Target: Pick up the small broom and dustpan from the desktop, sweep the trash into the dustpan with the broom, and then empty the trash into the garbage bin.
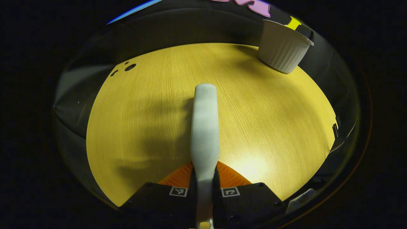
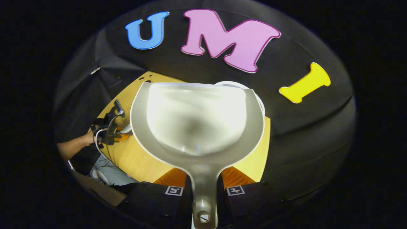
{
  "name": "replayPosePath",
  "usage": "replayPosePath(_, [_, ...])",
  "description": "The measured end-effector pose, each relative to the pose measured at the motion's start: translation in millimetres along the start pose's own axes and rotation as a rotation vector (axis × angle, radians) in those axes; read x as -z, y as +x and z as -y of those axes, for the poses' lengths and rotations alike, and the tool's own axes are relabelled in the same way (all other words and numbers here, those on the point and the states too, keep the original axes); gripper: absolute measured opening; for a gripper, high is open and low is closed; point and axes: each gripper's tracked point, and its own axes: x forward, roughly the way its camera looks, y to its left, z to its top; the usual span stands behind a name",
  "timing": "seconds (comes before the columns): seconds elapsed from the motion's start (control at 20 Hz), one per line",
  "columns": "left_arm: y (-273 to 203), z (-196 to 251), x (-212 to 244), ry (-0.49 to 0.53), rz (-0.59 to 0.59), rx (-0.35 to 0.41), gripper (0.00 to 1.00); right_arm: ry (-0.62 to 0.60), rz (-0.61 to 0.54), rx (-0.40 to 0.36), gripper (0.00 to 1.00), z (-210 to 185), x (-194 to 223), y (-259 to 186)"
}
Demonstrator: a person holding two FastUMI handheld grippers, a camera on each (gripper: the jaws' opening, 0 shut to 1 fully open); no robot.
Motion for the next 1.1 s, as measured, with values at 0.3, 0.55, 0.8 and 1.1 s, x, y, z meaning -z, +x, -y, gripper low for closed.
replayPosePath(0.3, [1.0,-6.9,-0.9,-0.001,0.003,-0.016,0.24,0.005,-0.084,-0.069,0.35,-77.2,79.5,37.8])
replayPosePath(0.55, [3.0,-8.5,-2.9,-0.004,0.008,-0.024,0.24,0.037,-0.148,-0.071,0.31,-117.0,128.0,105.9])
replayPosePath(0.8, [2.1,-7.7,-3.9,-0.015,0.013,-0.034,0.24,0.126,-0.174,-0.026,0.34,-128.0,155.5,187.5])
replayPosePath(1.1, [3.4,-8.7,-3.7,-0.022,0.007,-0.062,0.24,0.210,-0.168,0.028,0.34,-119.9,167.1,247.3])
